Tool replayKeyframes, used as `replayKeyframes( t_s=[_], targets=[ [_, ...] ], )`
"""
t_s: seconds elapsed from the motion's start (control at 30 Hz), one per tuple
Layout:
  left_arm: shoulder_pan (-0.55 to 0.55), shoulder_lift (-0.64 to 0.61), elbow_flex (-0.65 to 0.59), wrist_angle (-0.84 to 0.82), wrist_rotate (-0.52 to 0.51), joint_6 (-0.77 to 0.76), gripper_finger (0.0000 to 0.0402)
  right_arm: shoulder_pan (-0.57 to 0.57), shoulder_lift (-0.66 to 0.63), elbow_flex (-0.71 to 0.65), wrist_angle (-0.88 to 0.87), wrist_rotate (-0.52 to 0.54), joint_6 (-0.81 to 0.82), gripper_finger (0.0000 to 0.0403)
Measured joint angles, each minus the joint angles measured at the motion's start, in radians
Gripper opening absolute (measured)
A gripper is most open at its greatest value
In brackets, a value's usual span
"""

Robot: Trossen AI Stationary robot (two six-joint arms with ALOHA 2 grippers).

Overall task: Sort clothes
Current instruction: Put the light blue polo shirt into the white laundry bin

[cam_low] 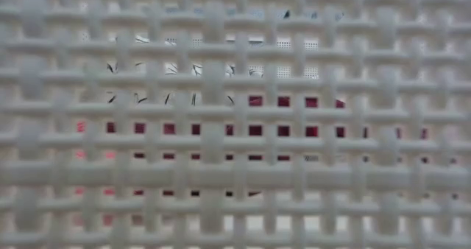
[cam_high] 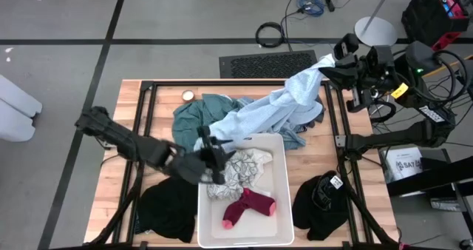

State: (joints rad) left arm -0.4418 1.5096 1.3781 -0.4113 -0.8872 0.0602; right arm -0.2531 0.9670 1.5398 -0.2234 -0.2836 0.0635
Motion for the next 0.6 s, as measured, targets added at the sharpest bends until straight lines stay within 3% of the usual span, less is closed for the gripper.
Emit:
replayKeyframes(
  t_s=[0.17,0.33,0.6],
  targets=[
    [-0.018,0.097,0.000,0.051,-0.129,-0.009,0.0175,0.000,0.004,0.000,0.000,0.000,0.000,0.0000],
    [-0.026,0.161,0.000,0.046,-0.409,0.016,0.0175,0.000,0.008,0.000,-0.011,0.000,0.002,0.0000],
    [-0.011,0.175,0.000,0.046,-0.439,0.051,0.0175,0.000,0.009,0.000,-0.043,0.027,0.002,0.0000]
  ],
)
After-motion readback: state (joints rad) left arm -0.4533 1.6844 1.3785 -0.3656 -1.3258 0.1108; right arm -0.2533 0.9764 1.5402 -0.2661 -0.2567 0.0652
